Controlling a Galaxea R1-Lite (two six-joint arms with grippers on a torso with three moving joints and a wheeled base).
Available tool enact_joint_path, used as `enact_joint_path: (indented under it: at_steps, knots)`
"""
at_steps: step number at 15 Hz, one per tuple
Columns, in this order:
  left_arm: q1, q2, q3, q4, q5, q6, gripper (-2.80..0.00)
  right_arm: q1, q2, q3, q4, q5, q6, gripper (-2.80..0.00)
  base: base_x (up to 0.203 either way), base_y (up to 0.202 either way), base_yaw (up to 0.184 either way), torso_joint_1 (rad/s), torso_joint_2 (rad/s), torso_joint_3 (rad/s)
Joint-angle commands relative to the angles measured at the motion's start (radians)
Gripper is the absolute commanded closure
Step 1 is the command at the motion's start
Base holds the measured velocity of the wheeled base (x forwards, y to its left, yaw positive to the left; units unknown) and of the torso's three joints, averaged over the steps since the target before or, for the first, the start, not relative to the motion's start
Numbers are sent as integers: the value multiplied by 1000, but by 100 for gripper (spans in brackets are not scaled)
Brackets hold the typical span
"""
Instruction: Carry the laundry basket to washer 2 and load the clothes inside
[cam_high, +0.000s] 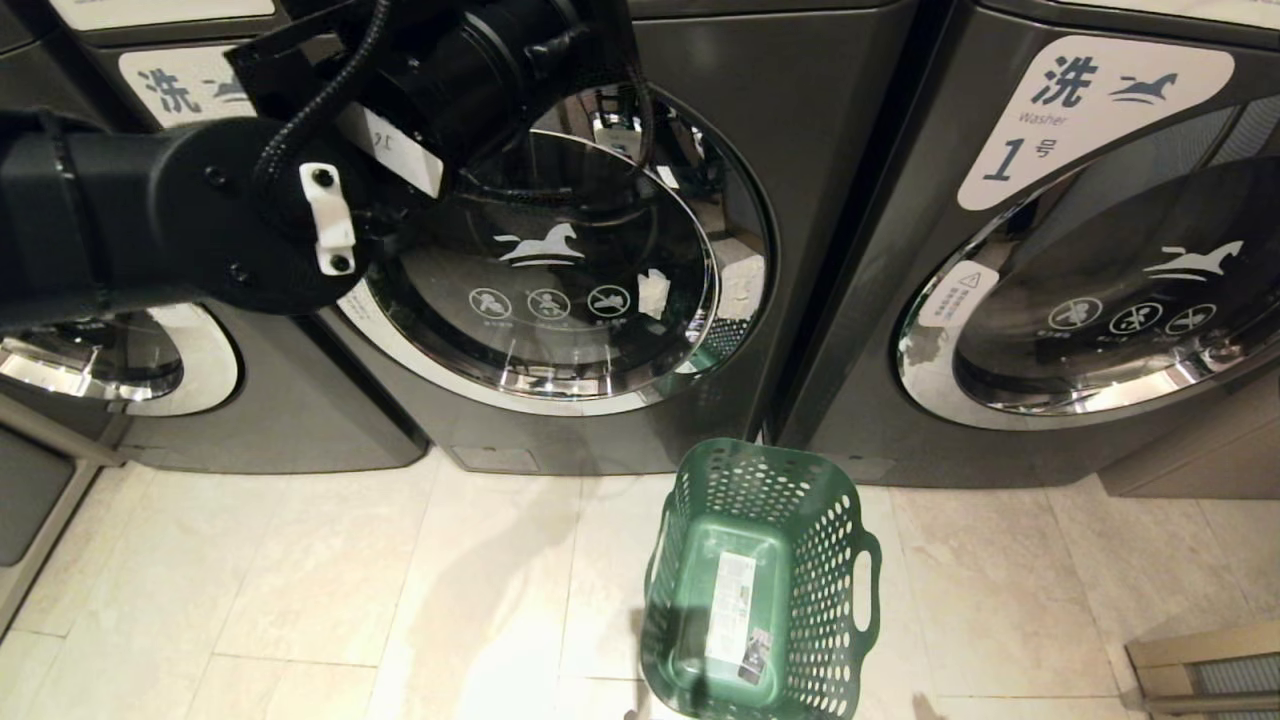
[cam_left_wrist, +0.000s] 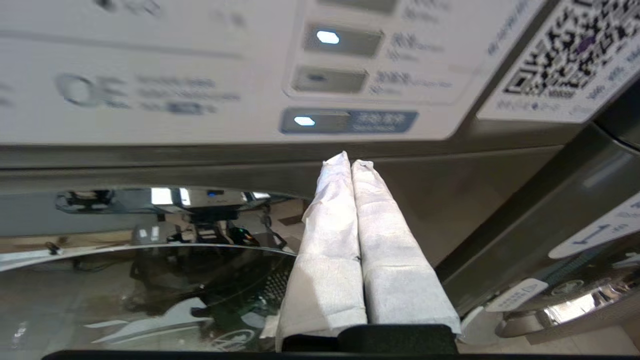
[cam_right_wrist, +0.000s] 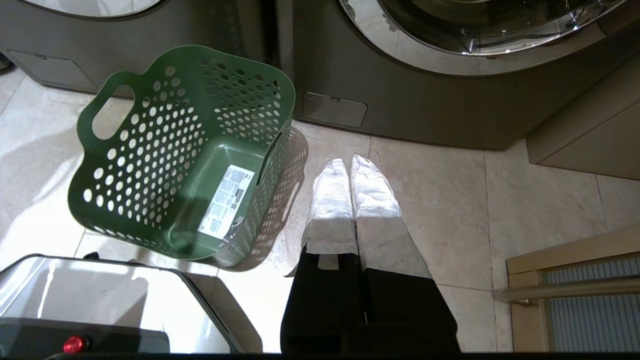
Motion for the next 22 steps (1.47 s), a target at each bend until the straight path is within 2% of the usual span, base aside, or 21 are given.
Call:
enact_joint_path:
  at_steps: [1,4,6,7,9,12,15,17,19,20,22]
  knots:
    - [31,-26,7,2,0,-1,0,0,2,0,0,1,0,0,0,0,0,0,0,0]
    - [64,-81,34,11,-2,-1,0,0,1,0,0,2,-3,0,0,0,0,0,0,0]
    - [106,-185,131,38,-5,-1,0,0,2,0,0,2,-7,0,0,0,0,0,0,0]
    - [150,-255,208,57,-15,-3,0,0,1,0,0,3,-10,0,0,0,0,0,0,0]
    - [277,-421,440,107,-89,-8,0,0,2,0,0,5,-22,0,0,0,0,0,0,0]
    - [448,-677,882,157,-244,-12,0,0,2,0,0,9,-38,0,0,0,0,0,0,0]
    - [553,-912,1269,168,-330,-55,0,0,1,0,-1,5,-41,0,0,0,0,0,0,0]
    - [584,-1068,1478,170,-353,-91,0,0,2,-2,-1,9,-64,0,0,0,0,0,0,0]
    - [598,-1222,1649,205,-335,-105,0,0,1,-3,1,9,-69,0,0,0,0,0,0,0]
    - [602,-1288,1697,263,-323,-105,0,0,2,-3,3,7,-69,0,0,0,0,0,0,0]
    - [607,-1396,1719,503,-294,-84,0,0,2,-3,3,7,-67,0,0,0,0,0,0,0]
